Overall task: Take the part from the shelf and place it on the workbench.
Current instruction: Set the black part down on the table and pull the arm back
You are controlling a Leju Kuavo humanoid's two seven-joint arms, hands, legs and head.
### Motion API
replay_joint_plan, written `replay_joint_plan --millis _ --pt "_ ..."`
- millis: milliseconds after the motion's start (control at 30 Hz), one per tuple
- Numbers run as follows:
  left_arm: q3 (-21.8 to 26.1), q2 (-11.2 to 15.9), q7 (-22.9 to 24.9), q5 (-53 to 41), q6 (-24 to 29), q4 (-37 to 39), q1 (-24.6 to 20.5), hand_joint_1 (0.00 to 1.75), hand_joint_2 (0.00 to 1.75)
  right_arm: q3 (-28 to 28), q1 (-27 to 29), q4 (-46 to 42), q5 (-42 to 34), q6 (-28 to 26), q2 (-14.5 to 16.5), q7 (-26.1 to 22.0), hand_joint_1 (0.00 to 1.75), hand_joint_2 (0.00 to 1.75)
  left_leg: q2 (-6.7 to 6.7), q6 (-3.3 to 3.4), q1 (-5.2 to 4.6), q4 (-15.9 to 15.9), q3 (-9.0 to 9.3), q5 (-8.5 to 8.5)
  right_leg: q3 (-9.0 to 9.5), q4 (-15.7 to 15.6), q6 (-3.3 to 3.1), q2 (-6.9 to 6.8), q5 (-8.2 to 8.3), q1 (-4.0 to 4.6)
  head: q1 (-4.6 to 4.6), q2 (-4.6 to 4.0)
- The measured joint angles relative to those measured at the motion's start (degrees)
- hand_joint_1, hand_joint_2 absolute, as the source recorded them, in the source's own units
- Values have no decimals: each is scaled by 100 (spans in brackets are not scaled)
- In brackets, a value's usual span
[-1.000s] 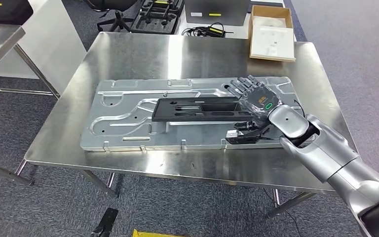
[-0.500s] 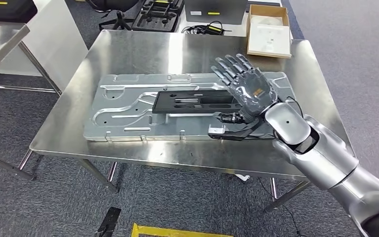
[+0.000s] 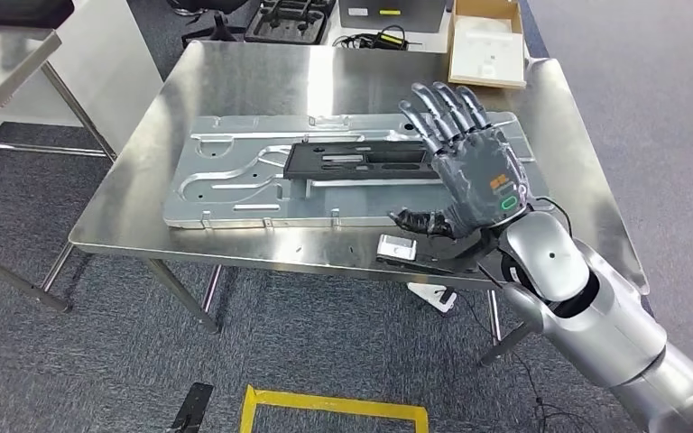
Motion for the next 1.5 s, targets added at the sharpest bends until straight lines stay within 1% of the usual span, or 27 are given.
replay_joint_plan --millis 67,133,200,233,267,300,367,433,500,567,600,700,733,800,867,933,967,1033,1100,1133,1200,1233,1267,1300,1367,1433,1500 --pt "29 5 -11 23 7 0 5 0 0 -105 120 -107 -162 -166 -2 15 0 0 -11 -57 15 38 -52 -15 -69 -18 -75 -14 87 -11 14 0" --pt "54 11 -22 39 17 0 26 0 0 -254 355 -269 -421 -445 1 10 0 0 -14 -106 38 377 -198 -418 -184 -36 -156 -43 214 -17 0 0" --pt "75 13 -34 44 22 0 57 0 0 -448 557 -426 -657 -737 10 -9 0 0 -10 -152 50 1092 -383 -1004 -355 -31 -199 -58 344 -8 -13 0" --pt "85 13 -37 44 23 0 68 0 0 -528 621 -484 -723 -825 15 -18 0 0 -10 -166 52 1432 -433 -1145 -454 -26 -205 -58 413 -3 -15 0" --pt "95 12 -39 44 23 0 72 0 0 -590 674 -531 -761 -878 20 -26 0 0 -10 -169 51 1647 -416 -1150 -555 -23 -204 -57 485 2 -14 0" --pt "102 12 -39 44 24 0 72 0 0 -628 727 -570 -774 -896 23 -28 0 0 -10 -160 51 1682 -311 -1042 -654 -20 -199 -54 555 9 -14 0" --pt "109 16 -40 44 26 0 68 0 0 -695 831 -652 -782 -902 24 -30 0 0 -12 -104 41 1163 217 -817 -821 -16 -179 -44 692 18 -14 0" --pt "114 24 -44 43 35 0 51 0 0 -787 910 -753 -857 -991 26 -60 0 0 -17 -29 4 298 874 -910 -909 -22 -134 -43 815 25 -15 0" --pt "124 28 -57 44 52 0 37 0 0 -900 1024 -834 -1111 -1283 49 -193 0 0 -22 25 -38 -130 1126 -998 -912 -67 -73 -58 935 18 -31 0" --pt "147 28 -92 60 68 1 50 0 0 -1054 1266 -899 -1637 -1760 113 -473 0 0 -12 95 -19 -194 1071 -857 -926 -86 -12 -61 958 12 -46 0" --pt "159 28 -119 74 80 2 59 0 0 -1152 1429 -935 -2011 -2012 159 -657 0 0 -1 146 -6 -226 1030 -780 -967 8 10 -54 814 13 -37 0" --pt "212 33 -198 112 119 2 89 0 0 -1492 2004 -978 -3405 -2575 364 -1345 0 0 14 239 -6 -255 800 -543 -1175 887 48 -40 -40 -4 1 0" --pt "237 34 -214 124 126 2 104 0 0 -1600 2219 -964 -3831 -2666 450 -1598 0 0 12 238 -10 -249 700 -469 -1212 1227 60 -40 -192 -9 7 0" --pt "284 35 -229 144 138 2 147 0 0 -1771 2642 -867 -4447 -2729 627 -2073 0 0 10 218 -14 -219 477 -330 -1101 1527 76 -41 -76 -16 17 0" --pt "325 36 -229 157 154 2 182 0 0 -1885 2979 -632 -4839 -2732 799 -2430 0 0 12 179 -11 -152 249 -206 -628 1108 69 -43 168 -21 18 0" --pt "374 37 -237 164 169 2 206 0 0 -1977 3235 -259 -5242 -2762 969 -2735 0 0 11 124 -19 -63 81 -116 -3 280 39 -45 14 2 11 0" --pt "402 38 -240 166 178 2 215 0 0 -2029 3336 -15 -5468 -2787 1057 -2901 0 0 11 93 -19 -31 43 -74 185 -13 17 -44 -103 19 12 0" --pt "457 39 -239 170 193 2 240 0 0 -2153 3487 600 -5958 -2809 1235 -3272 0 0 8 25 -1 -25 11 9 234 -187 -50 -43 -136 51 9 0" --pt "519 42 -226 170 204 3 261 0 0 -2256 3536 1409 -6446 -2725 1406 -3684 0 0 -4 -25 26 85 -75 -151 138 -211 -142 -69 -5 54 8 0" --pt "544 43 -219 167 205 4 270 0 0 -2295 3533 1855 -6666 -2650 1484 -3873 0 0 -8 -45 33 268 -157 -394 62 -224 -188 -82 73 46 -2 0" --pt "578 45 -202 153 205 4 275 0 0 -2373 3505 2787 -7047 -2470 1626 -4124 0 0 -9 -82 39 894 -327 -1001 -118 -221 -231 -100 223 47 -21 0" --pt "589 45 -188 143 206 4 275 0 0 -2415 3495 3259 -7205 -2365 1691 -4167 0 0 -8 -106 42 1230 -375 -1172 -215 -215 -234 -104 301 47 -24 0" --pt "600 46 -174 129 208 4 275 0 0 -2457 3485 3733 -7342 -2251 1752 -4171 0 0 -8 -127 48 1472 -365 -1184 -318 -207 -228 -109 378 47 -22 0" --pt "611 46 -158 114 211 4 273 0 0 -2496 3479 4165 -7447 -2137 1807 -4137 0 0 -7 -142 55 1561 -281 -1071 -424 -197 -218 -111 452 45 -24 0" --pt "636 46 -133 86 225 4 266 0 0 -2567 3480 4921 -7614 -1931 1899 -4023 0 0 -11 -134 62 1192 172 -778 -631 -170 -191 -109 589 38 -26 0" --pt "656 52 -115 59 238 4 242 0 0 -2622 3491 5493 -7745 -1754 1977 -3866 0 0 -21 -73 42 320 865 -859 -754 -148 -146 -103 703 40 -23 0" --pt "681 58 -98 27 247 4 212 0 0 -2685 3501 5996 -7917 -1547 2049 -3621 0 0 -27 0 2 -238 1227 -1037 -786 -166 -80 -104 818 33 -21 0"
